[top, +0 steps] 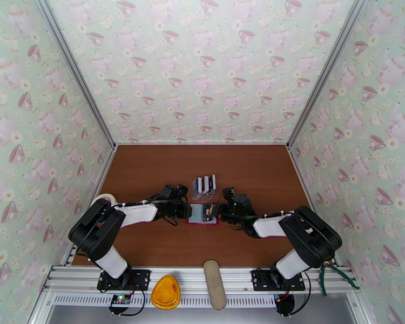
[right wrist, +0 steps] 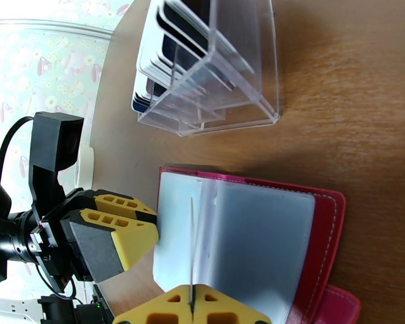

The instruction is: Put the credit cards into the card holder

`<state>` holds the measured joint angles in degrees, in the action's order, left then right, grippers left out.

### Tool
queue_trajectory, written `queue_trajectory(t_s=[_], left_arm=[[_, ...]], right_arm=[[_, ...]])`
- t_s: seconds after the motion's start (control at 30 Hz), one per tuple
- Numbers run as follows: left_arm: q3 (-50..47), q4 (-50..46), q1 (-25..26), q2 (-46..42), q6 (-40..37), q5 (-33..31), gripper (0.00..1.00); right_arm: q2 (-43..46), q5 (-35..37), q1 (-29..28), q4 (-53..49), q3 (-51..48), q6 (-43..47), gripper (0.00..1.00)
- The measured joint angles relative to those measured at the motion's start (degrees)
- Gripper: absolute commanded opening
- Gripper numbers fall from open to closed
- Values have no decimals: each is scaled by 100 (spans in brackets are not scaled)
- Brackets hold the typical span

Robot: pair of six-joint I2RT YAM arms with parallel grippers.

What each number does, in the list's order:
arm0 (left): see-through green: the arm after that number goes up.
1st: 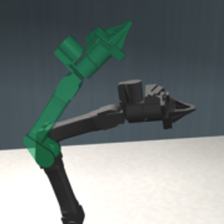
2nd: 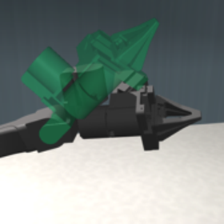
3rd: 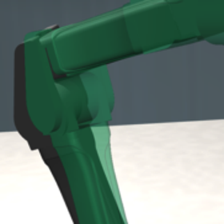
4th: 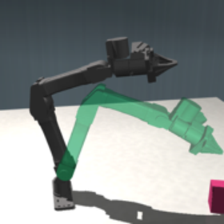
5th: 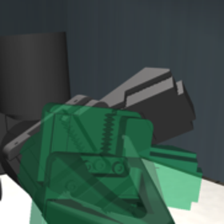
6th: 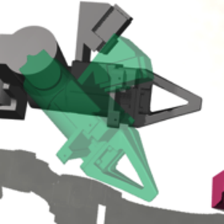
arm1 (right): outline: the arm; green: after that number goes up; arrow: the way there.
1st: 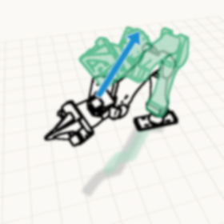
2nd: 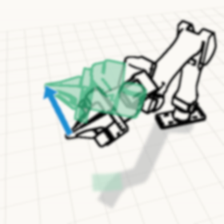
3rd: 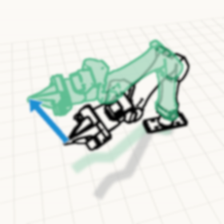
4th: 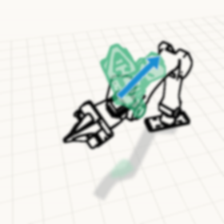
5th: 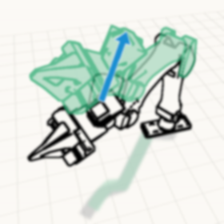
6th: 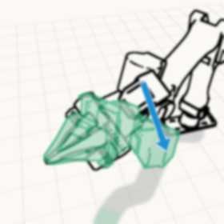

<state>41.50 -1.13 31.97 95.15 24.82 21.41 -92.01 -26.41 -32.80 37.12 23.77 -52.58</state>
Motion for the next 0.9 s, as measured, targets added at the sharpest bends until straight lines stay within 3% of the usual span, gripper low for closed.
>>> queue_trajectory(t_s=[0.4,0.9], left_arm=[[-28,57,0,7,24,0,25],[-55,149,0,39,68,2,15]], right_arm=[[-713,-234,103,1097,-192,-378,0],[-1464,-498,142,2350,-221,-835,0]])
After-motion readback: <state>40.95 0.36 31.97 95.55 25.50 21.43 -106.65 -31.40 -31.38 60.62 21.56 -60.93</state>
